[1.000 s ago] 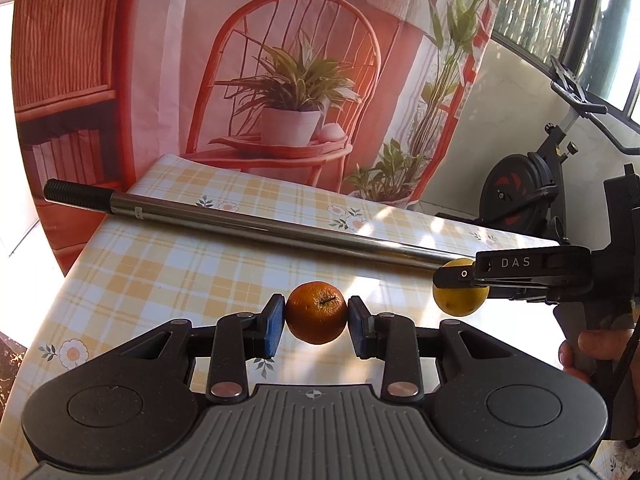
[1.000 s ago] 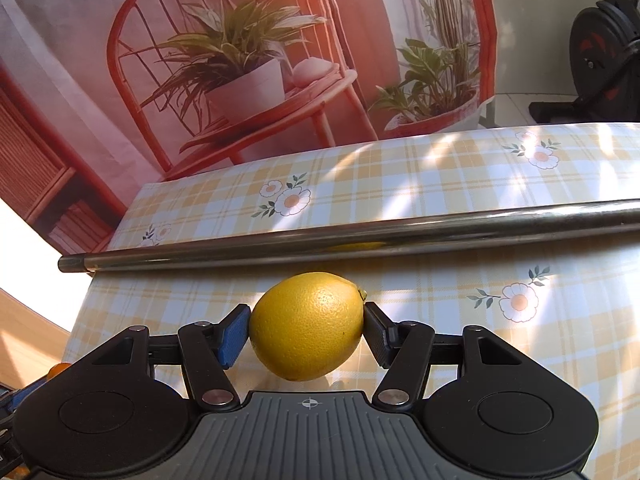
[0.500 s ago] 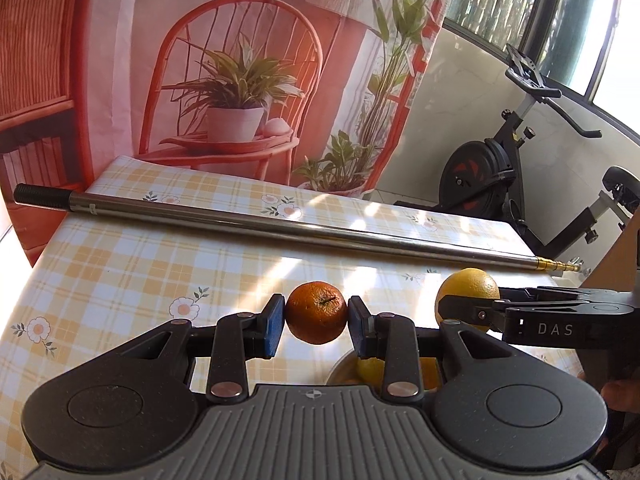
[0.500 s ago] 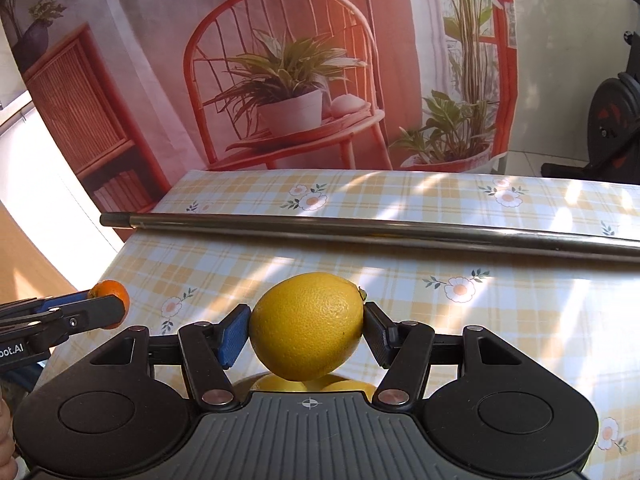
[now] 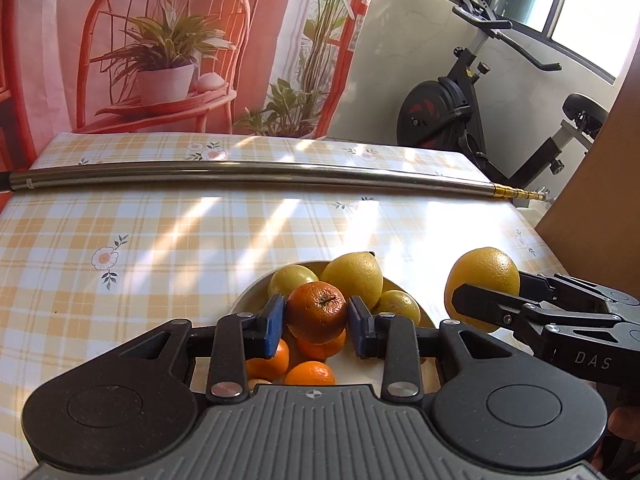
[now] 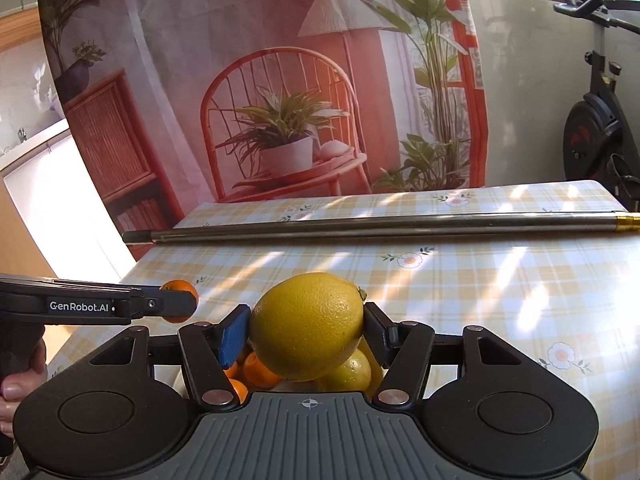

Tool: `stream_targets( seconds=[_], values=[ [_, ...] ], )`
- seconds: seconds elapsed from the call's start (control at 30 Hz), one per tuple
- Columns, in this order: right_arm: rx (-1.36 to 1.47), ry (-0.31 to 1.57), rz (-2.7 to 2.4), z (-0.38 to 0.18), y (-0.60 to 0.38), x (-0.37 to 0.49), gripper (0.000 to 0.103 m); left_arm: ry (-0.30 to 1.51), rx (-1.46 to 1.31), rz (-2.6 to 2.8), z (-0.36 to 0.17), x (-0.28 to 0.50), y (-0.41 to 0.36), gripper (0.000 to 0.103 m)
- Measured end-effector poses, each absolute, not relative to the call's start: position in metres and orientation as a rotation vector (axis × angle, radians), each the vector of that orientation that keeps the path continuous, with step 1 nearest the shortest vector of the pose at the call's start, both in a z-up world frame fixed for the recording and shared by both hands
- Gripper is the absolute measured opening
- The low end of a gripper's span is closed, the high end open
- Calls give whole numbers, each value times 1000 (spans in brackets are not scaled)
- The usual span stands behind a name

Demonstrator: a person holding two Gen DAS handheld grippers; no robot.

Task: Organize fruits
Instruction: 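Carry the tangerine with the left gripper while the right gripper carries the lemon over the plate, then open the left gripper to release the tangerine onto the plate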

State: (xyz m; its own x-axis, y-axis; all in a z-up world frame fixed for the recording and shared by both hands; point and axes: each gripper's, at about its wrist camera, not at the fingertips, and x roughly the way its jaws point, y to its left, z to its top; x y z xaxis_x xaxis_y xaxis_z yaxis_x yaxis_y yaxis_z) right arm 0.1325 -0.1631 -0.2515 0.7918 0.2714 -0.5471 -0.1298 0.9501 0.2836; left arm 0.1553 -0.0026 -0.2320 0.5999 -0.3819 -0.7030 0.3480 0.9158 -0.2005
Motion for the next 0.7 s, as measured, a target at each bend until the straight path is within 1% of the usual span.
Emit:
stream_targets(
  seconds=[0.33, 0.57, 0.7],
  values=[
    [306, 582, 137, -265, -204, 111, 57, 925, 73, -545, -272, 152, -49, 36],
    [356, 588, 128, -275, -215, 112, 57, 930, 231, -531, -290, 158, -73, 36],
    [378, 596, 126, -282, -218, 113, 57, 946, 233, -527, -294, 164, -76, 36]
  ],
)
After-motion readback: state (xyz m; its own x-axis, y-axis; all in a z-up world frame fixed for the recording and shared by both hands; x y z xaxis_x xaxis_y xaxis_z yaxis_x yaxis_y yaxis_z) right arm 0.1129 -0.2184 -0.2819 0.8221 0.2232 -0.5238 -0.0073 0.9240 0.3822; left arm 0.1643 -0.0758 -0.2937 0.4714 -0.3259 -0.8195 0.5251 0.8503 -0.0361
